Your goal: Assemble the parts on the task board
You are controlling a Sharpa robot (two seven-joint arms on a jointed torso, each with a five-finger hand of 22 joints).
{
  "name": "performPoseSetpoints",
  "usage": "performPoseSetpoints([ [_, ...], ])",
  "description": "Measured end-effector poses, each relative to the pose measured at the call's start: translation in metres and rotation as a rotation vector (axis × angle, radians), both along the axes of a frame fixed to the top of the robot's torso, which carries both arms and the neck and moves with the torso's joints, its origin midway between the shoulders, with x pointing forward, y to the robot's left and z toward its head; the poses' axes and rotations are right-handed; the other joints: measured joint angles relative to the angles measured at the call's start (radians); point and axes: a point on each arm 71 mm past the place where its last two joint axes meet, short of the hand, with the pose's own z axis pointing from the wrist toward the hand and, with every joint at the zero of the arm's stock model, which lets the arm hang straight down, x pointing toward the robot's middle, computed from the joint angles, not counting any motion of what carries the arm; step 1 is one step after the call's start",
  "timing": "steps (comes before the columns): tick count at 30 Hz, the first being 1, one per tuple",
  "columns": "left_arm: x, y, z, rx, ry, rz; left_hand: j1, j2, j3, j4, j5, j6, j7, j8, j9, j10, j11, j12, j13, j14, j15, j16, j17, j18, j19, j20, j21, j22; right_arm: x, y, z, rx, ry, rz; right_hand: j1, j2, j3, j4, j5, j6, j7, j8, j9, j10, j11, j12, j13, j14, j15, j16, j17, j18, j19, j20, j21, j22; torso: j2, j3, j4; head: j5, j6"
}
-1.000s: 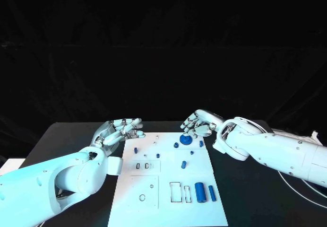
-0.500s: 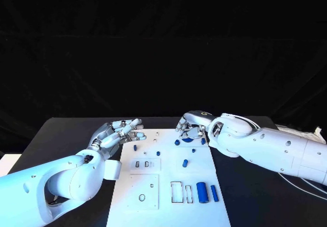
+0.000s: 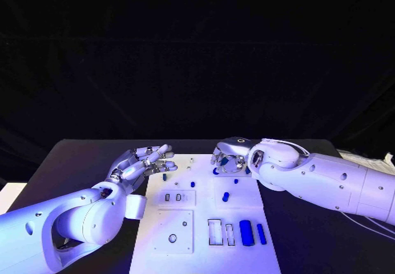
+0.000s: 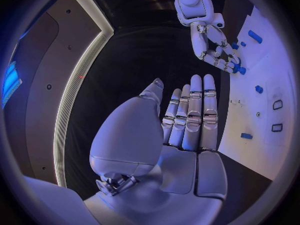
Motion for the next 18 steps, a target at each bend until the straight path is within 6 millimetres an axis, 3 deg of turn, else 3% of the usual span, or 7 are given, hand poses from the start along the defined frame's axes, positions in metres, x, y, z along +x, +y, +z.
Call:
performPoseSetpoints([
  [6,0.0,0.0,-0.0001,0.0,0.004,-0.002,0.0,0.0,-0.003,-0.003,0.0,0.0,0.0,0.0,0.0,0.0,0.0,0.0,0.0,0.0,0.0,0.0,0.0,0.0,0.0,0.0,0.0,0.0,0.0003,0.001,-0.0012,-0.033,-0.002,-0.002,0.002,-0.014,0.008,0.009,-0.009,0.0,0.0,0.0,0.0,-0.023,0.006,0.0,0.0,0.0,0.0,0.02,0.022,-0.005,0.007,0.007,0.035,0.046,0.006,-0.0009,0.0031,-0.004,-0.002],
  [18,-0.0009,0.0005,-0.0004,0.002,0.015,-0.008,0.0,0.0,-0.002,-0.003,0.0,0.0,0.0,-0.004,0.0,0.0,0.0,-0.005,0.0,0.0,0.0,0.0,0.001,0.0,0.0,0.0,-0.004,-0.001,0.0017,0.0027,-0.0011,-0.074,-0.022,-0.008,0.002,-0.014,0.012,0.021,-0.013,0.007,0.001,0.0,0.001,-0.029,0.007,0.0,0.0,0.0,0.0,0.023,0.021,-0.005,0.014,0.014,0.058,0.079,0.017,-0.0009,0.0134,-0.013,0.002],
])
